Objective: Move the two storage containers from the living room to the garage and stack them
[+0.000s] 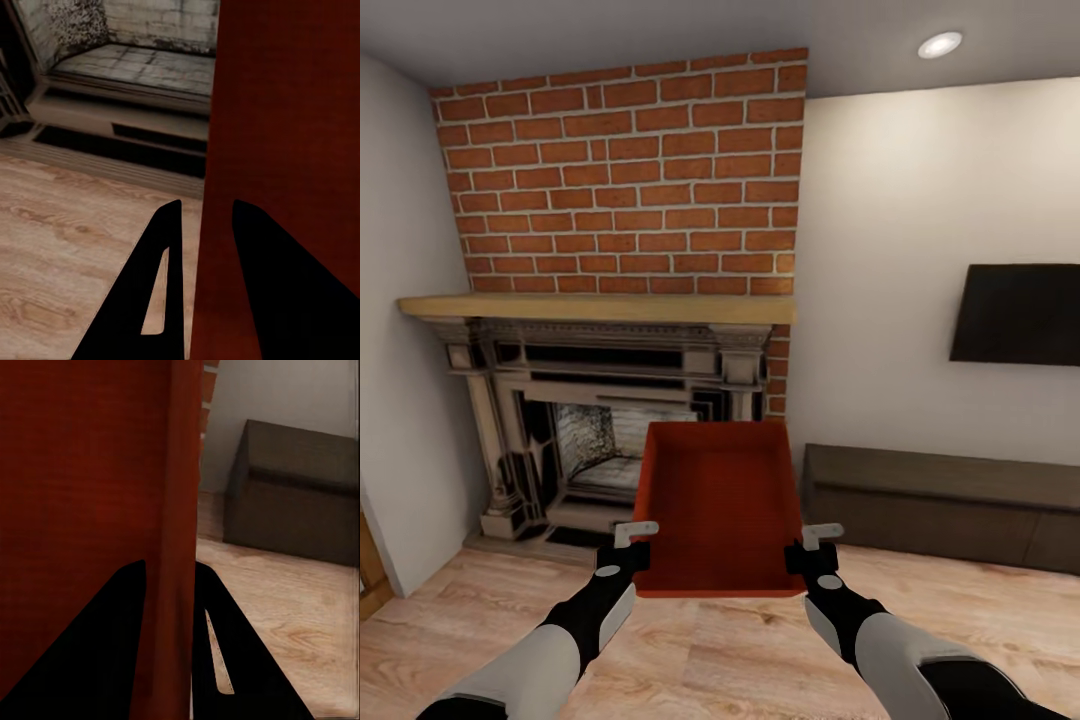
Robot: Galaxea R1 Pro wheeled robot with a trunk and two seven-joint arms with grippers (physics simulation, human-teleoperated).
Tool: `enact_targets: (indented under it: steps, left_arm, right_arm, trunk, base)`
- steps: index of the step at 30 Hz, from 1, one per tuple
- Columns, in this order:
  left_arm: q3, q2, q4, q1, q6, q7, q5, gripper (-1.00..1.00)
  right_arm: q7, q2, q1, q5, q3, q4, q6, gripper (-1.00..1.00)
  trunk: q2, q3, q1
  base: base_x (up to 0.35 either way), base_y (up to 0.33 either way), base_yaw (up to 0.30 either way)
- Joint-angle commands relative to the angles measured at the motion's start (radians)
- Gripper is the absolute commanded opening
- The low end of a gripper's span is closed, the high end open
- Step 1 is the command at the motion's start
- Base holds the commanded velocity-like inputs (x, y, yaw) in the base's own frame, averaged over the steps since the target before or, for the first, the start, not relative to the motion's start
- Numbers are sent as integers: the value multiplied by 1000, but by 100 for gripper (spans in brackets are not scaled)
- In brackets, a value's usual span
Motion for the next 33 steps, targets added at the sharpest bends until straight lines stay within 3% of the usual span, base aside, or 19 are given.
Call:
enact_targets:
  steps: [1,33]
  left_arm:
    - [14,3,-4,-1,-43,22,-9,-100]
    - [13,3,-4,-1,-43,22,-9,-100]
  right_arm:
    - [-9,0,0,-5,-32,4,-3,-100]
    - [-9,0,0,-5,-32,4,-3,-100]
  trunk:
    - [-1,-1,0]
    - [-1,13,0]
  base:
    - [0,0,-273]
    - [0,0,-273]
